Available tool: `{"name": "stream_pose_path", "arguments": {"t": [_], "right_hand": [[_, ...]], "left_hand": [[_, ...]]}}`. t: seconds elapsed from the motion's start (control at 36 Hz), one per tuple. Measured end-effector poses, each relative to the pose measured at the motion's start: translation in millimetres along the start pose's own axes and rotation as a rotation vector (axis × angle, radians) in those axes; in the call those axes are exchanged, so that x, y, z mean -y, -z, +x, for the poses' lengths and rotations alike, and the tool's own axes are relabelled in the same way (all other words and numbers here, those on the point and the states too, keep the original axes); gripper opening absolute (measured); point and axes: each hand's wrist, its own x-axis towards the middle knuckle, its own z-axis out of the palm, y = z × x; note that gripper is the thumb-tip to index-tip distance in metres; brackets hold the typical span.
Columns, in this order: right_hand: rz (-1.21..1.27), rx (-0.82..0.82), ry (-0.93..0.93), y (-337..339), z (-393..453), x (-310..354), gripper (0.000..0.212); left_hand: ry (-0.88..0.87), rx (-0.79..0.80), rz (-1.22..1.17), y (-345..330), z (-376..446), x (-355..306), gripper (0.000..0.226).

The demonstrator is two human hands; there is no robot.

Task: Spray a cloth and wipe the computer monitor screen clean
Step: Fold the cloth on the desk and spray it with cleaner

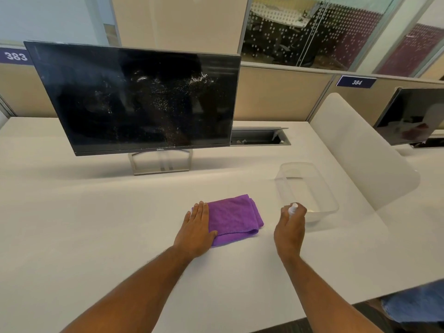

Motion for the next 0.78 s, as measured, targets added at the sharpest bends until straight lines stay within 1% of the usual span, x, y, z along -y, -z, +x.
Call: {"name": "stream_pose_path", "arguments": {"t": [0.11, 0.25, 0.36, 0.44, 0.53, 0.61, 0.69, 0.78], "right_hand": [[0.036, 0.007, -0.100, 3.8, 6.8, -5.1, 0.011], [0.044, -0.004, -0.142, 7.5, 9.9, -9.6, 0.010], [0.027, -0.003, -0.150, 9.0, 10.7, -10.2, 0.005], [0.020, -0.002, -0.126, 9.1, 10.6, -9.3, 0.011], [0.013, -0.018, -0.119, 10.2, 11.2, -7.6, 0.023], [-0.063, -0.049, -0.023, 14.3, 11.9, -2.7, 0.024], [-0.190, -0.109, 0.181, 18.1, 15.1, 6.9, 0.032], [-0.272, -0.101, 0.434, 18.3, 17.1, 22.3, 0.030]], "left_hand": [[0.014, 0.003, 0.013, -0.2, 2.6, 0.1, 0.087], [0.028, -0.001, 0.030, 0.5, 5.1, 1.4, 0.082], [0.035, -0.004, 0.033, 2.5, 6.5, 1.9, 0.080], [0.041, -0.004, 0.036, 4.2, 7.7, 2.0, 0.077], [0.043, -0.004, 0.042, 5.9, 8.9, 2.9, 0.075], [0.041, -0.012, 0.053, 7.1, 10.9, 5.0, 0.071], [0.042, -0.018, 0.066, 9.0, 13.3, 7.3, 0.067], [0.050, -0.014, 0.069, 11.1, 15.4, 8.3, 0.067]]}}
